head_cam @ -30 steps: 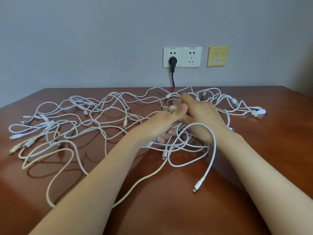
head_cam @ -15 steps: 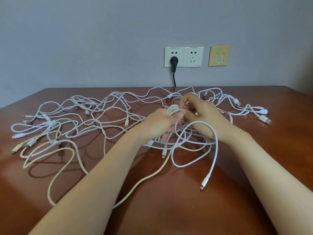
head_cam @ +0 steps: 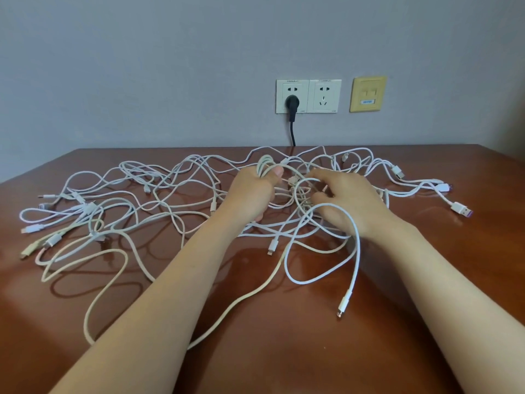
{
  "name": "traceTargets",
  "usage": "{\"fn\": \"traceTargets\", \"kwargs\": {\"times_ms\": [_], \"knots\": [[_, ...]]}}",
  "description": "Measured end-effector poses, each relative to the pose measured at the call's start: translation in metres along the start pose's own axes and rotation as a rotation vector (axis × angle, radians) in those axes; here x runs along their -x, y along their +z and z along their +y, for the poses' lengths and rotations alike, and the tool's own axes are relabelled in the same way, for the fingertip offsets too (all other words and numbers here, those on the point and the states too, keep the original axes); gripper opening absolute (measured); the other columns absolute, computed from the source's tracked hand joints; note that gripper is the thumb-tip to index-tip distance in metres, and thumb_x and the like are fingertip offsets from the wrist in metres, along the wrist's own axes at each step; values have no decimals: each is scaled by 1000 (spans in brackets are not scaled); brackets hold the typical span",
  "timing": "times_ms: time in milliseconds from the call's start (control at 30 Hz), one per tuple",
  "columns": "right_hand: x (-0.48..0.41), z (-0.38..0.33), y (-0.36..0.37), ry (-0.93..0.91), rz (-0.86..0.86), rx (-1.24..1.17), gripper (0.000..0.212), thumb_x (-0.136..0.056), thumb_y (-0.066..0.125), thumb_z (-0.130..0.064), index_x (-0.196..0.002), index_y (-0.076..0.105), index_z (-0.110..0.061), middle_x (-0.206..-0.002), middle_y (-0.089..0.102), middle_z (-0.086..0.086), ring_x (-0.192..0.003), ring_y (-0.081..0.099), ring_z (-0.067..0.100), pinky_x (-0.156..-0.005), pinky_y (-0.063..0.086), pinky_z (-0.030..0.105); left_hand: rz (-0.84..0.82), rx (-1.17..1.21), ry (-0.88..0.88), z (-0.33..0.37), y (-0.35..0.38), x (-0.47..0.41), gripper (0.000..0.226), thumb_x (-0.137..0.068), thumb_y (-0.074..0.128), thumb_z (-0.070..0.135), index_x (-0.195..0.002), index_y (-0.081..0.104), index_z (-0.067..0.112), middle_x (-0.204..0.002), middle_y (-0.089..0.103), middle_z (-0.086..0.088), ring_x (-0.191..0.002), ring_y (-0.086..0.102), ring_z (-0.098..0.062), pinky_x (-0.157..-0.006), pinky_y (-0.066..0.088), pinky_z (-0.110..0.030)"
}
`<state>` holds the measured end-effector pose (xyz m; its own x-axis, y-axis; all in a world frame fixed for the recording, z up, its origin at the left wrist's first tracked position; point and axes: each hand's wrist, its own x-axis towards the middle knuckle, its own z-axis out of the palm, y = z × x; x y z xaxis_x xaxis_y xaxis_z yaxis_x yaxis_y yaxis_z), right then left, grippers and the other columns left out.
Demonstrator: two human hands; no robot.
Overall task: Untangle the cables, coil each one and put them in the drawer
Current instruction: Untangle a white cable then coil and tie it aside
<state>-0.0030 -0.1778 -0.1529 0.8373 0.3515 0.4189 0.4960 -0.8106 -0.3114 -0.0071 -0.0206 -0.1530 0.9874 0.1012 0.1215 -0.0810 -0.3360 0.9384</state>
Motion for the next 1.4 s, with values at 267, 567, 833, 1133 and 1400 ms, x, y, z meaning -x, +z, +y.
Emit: {"fn": "traceTargets", "kwargs": {"times_ms": [267,567,833,1133,1400], "knots": [[-3,-5,-8,211,117,-504,43,-88,51,-43,-54,61,-19,-57,63,-1,-61,55,12,-70,42,26,-52,-258,73,-3,11,7,43,-98,44,30,-56,44,20,-48,39,2,-45,33,-13,-49,25,-28],[-5,0,4,145,25,-280,5,-90,54,-25,-86,52,-22,-66,59,-8,-74,55,20,-72,42,32,-1,283,-73,1,3,1,35,-101,40,29,-76,60,15,-37,28,6,-30,21,-8,-35,18,-12],[0,-10,10,-30,-59,44,29,-97,42,-34,-93,64,-16,-64,44,-7,-82,50,22,-71,30,30,58,393,-52,3,5,3,27,-100,40,28,-84,55,12,-35,31,8,-27,23,-6,-35,18,-14],[5,-23,10,-166,-66,116,22,-92,45,-34,-92,62,-21,-68,54,-5,-74,48,16,-76,26,27,213,-186,187,-1,6,0,43,-99,40,32,-63,48,10,-53,42,1,-53,38,-19,-58,26,-30],[8,-27,11,-177,-81,104,15,-87,50,-34,-80,57,-23,-64,50,-7,-71,43,15,-75,26,26,205,-481,335,-6,8,3,34,-99,33,39,-77,46,16,-71,48,-2,-85,52,-31,-69,31,-32]]}}
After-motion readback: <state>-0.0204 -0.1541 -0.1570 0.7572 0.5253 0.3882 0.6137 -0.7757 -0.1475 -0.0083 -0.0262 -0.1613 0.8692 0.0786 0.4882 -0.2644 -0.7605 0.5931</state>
